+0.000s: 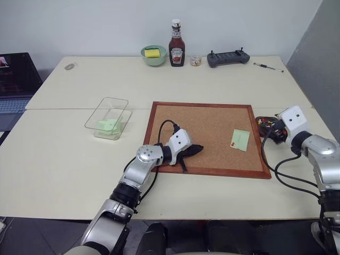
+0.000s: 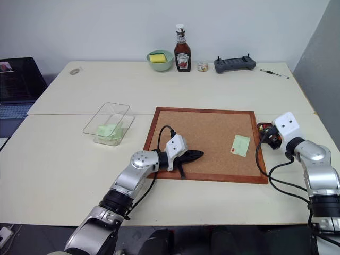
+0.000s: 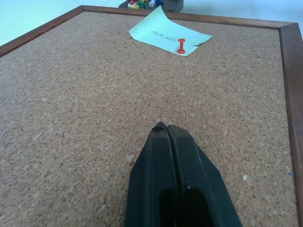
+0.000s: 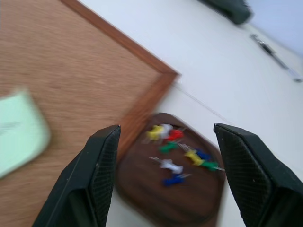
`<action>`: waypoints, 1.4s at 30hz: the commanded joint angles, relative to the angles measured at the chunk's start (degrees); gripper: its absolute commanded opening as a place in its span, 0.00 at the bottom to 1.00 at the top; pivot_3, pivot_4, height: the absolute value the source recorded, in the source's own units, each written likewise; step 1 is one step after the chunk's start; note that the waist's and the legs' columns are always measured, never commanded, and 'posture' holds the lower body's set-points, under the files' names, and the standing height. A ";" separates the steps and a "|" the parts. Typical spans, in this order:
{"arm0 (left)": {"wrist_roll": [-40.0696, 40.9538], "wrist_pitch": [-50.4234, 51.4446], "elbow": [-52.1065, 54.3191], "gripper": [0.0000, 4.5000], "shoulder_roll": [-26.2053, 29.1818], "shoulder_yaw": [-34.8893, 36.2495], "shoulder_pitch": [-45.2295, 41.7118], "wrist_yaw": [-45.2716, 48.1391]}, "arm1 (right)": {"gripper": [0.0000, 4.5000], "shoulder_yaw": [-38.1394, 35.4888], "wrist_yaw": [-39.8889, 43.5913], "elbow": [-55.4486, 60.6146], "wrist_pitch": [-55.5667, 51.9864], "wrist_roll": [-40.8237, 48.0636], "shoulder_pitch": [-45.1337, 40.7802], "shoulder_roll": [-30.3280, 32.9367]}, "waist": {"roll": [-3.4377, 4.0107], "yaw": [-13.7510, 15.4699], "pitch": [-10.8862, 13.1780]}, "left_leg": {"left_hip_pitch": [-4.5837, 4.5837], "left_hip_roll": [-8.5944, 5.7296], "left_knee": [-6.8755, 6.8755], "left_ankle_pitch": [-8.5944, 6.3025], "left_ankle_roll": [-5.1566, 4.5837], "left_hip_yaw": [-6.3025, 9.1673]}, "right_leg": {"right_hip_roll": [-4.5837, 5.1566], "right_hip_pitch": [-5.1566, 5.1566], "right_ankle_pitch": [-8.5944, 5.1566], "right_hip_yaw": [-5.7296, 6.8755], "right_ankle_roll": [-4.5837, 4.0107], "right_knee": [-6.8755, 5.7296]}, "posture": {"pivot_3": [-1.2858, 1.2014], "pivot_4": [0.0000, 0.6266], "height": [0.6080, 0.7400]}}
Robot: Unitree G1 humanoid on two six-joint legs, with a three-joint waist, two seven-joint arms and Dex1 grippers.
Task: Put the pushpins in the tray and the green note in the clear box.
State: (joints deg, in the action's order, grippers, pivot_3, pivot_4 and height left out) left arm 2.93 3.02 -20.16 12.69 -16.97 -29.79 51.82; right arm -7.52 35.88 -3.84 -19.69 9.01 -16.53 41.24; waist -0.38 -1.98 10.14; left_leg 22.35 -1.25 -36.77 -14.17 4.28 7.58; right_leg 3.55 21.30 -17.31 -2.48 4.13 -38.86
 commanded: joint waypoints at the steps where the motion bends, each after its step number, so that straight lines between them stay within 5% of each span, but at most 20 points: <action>1: -1.25 0.74 -2.09 0.00 0.50 -1.70 1.87 0.76 | 0.74 -2.20 5.27 10.63 -8.92 8.58 3.87 0.23 | 0.04 -0.07 -0.02 | 0.00 0.00 0.00 0.00 0.00 -0.03 | 0.00 0.02 0.00 -0.04 0.00 0.00 | 0.52 0.24 1.00; 21: -1.22 1.08 -1.79 0.00 0.47 -1.69 1.97 0.43 | 0.74 5.83 2.77 10.94 -9.17 5.80 2.16 -6.08 | 0.08 -0.21 -0.05 | -0.07 0.01 0.01 0.00 0.00 0.00 | -0.01 0.00 -0.01 -0.01 0.01 -0.01 | 0.52 0.24 1.00; 36: -1.21 1.03 -1.73 0.00 0.52 -1.76 2.12 0.57 | 0.06 6.04 3.40 8.41 -7.64 5.03 1.58 -6.10 | 0.08 -0.17 -0.05 | -0.05 0.00 0.02 0.00 0.00 0.00 | -0.01 0.00 0.00 -0.01 0.01 0.00 | 0.52 0.24 1.00; 42: -1.21 1.06 -1.65 0.00 0.55 -1.80 2.15 0.61 | 0.00 5.06 4.16 10.28 -8.37 6.55 1.54 -5.52 | 0.08 -0.17 -0.05 | -0.05 0.00 0.01 0.00 0.00 0.00 | -0.01 0.00 0.00 -0.01 0.01 -0.01 | 0.52 0.24 1.00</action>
State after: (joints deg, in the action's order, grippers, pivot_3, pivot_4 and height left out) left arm 2.89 3.10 -20.14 12.92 -17.03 -29.76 51.80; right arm 0.33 40.13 4.28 -28.10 14.79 -14.25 34.75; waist -0.30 -2.15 10.09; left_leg 22.30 -1.25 -36.76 -14.17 4.27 7.59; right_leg 3.54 21.30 -17.31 -2.49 4.14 -38.87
